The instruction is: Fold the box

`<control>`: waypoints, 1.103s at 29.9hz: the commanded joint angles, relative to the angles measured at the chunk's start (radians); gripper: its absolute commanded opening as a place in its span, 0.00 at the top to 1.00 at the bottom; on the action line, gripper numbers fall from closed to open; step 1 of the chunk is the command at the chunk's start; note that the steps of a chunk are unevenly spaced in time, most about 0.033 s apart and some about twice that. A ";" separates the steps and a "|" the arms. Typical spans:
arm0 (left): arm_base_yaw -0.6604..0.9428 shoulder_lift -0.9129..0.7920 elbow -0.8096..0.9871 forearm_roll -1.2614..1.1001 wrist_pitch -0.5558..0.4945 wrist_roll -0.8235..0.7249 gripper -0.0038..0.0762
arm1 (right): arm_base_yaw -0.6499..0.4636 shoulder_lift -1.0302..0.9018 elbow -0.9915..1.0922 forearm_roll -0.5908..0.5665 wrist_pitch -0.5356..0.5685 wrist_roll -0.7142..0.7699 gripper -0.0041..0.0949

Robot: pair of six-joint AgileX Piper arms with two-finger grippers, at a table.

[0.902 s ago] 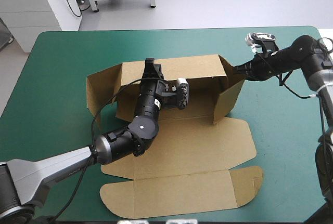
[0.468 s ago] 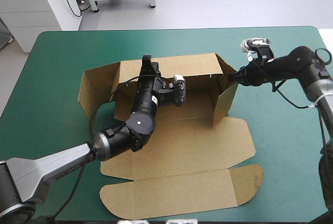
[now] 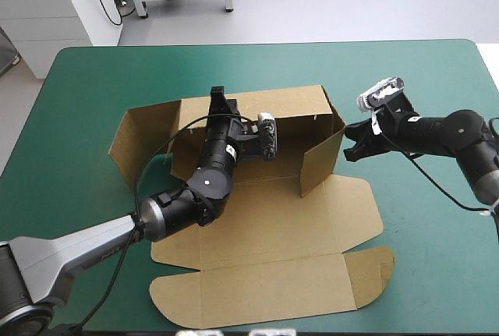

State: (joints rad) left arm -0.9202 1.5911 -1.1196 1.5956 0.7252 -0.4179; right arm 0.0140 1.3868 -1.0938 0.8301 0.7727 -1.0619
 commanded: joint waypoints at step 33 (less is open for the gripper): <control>0.001 0.007 -0.018 0.093 -0.016 0.025 0.96 | 0.205 0.005 0.202 0.236 -0.347 -0.175 0.28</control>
State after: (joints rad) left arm -0.9191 1.6291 -1.1187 1.6388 0.7064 -0.3870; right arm 0.1870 1.4635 -0.9402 0.9428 0.5726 -1.1768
